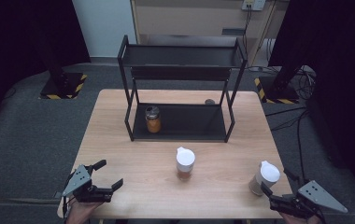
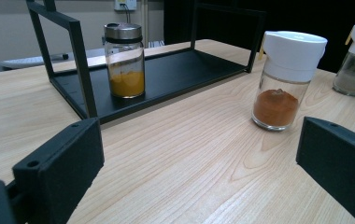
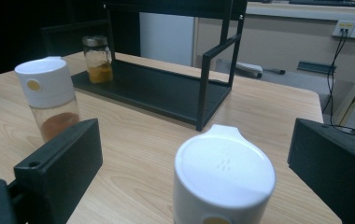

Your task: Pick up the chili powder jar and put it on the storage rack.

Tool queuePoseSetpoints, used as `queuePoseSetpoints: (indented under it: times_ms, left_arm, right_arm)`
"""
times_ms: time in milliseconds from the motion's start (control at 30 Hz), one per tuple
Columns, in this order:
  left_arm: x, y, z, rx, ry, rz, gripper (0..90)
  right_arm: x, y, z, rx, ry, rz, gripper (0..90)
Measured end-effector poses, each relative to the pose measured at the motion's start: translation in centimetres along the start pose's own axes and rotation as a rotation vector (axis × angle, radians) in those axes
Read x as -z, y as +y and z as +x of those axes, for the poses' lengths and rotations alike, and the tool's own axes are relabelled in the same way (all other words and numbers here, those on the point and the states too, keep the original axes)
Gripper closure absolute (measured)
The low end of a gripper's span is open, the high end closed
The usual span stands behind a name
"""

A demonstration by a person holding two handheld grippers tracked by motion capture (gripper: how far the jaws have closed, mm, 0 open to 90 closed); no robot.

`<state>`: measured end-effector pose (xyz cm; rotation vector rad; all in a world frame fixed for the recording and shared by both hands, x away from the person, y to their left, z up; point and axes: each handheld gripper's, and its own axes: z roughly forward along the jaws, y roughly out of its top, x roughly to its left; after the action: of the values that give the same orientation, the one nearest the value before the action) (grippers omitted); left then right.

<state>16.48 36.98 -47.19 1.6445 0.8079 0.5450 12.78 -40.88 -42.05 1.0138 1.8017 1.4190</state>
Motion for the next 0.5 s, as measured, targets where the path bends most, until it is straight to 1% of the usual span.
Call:
queuePoseSetpoints:
  times_ms: [167,200,233,333,500]
  left_arm:
    - [-0.1,0.1,0.0,-0.002,0.001,0.006,0.0]
    - [-0.1,0.1,0.0,-0.002,0.001,0.006,0.0]
    - [-0.1,0.1,0.0,-0.001,0.000,0.004,0.0]
    - [-0.1,0.0,0.0,0.005,0.002,0.005,0.0]
    - [-0.1,0.0,0.1,0.010,0.001,0.006,0.0]
  right_arm:
    - [-0.5,1.3,-0.1,0.000,0.031,0.015,3.2]
    - [-0.5,1.3,-0.1,0.000,0.031,0.015,3.2]
    - [-0.8,1.9,0.1,0.007,0.044,0.012,3.3]
    - [-1.5,2.9,0.3,0.013,0.072,0.008,3.6]
    - [-3.1,4.2,0.9,0.021,0.106,0.011,3.7]
